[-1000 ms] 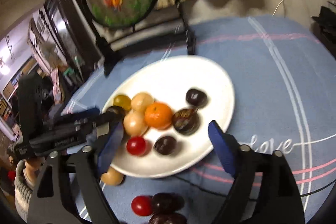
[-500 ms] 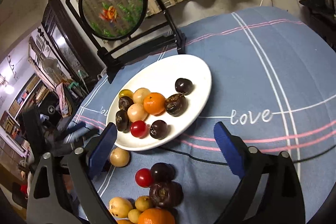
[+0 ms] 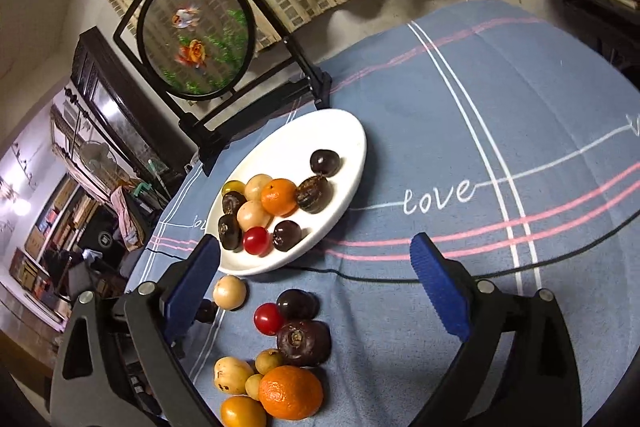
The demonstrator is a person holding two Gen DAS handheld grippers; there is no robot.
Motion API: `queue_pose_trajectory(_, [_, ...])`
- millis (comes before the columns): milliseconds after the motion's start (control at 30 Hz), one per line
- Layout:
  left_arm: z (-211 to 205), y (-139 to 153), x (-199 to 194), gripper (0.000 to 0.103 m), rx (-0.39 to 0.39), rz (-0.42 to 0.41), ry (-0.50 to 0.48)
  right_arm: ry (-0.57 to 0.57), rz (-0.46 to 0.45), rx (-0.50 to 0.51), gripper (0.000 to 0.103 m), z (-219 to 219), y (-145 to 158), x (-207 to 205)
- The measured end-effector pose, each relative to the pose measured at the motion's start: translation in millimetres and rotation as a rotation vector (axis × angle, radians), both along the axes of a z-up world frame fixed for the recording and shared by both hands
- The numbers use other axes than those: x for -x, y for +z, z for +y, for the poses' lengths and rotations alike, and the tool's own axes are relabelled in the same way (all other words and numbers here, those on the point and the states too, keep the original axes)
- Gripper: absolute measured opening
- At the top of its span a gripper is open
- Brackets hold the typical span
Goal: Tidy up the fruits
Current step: 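Grasp the small dark purple fruit with the left tool, then grasp the orange mandarin with the right tool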
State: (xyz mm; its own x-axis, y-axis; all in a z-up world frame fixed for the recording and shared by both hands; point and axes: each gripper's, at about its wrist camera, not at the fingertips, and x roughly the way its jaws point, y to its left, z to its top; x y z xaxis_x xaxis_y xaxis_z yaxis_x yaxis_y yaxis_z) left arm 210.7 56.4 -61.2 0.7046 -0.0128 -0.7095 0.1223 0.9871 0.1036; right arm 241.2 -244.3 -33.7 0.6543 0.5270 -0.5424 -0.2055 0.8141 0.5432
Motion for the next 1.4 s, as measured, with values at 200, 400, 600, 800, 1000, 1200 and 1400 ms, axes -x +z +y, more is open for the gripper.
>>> queue_pose_trajectory(200, [1, -9, -5, 0.071, 0.024, 0.046, -0.011, 0.016, 0.024, -0.012, 0.098, 4, -1, 1])
queue_pose_trajectory(400, [-6, -9, -1, 0.046, 0.044, 0.054, -0.065, 0.01, 0.029, -0.007, 0.098, 3, -2, 0])
queue_pose_trajectory(600, [-11, -15, -2, 0.04, 0.063, 0.099, -0.101, 0.015, 0.035, -0.007, 0.098, 3, -3, 0])
queue_pose_trajectory(800, [-10, -15, -1, 0.03, 0.082, 0.097, -0.105, 0.067, 0.017, 0.038, 0.098, 11, -5, 15])
queue_pose_trajectory(1000, [-3, -14, -4, 0.03, 0.091, 0.095, -0.068, 0.138, -0.003, 0.141, 0.098, 13, -18, 57])
queue_pose_trajectory(1200, [-5, -15, -5, 0.03, 0.082, 0.094, -0.067, 0.243, -0.017, 0.228, 0.082, 38, -29, 80])
queue_pose_trajectory(1400, [-6, -17, -7, 0.03, 0.075, 0.103, -0.062, 0.278, 0.02, 0.199, 0.072, 42, -35, 77])
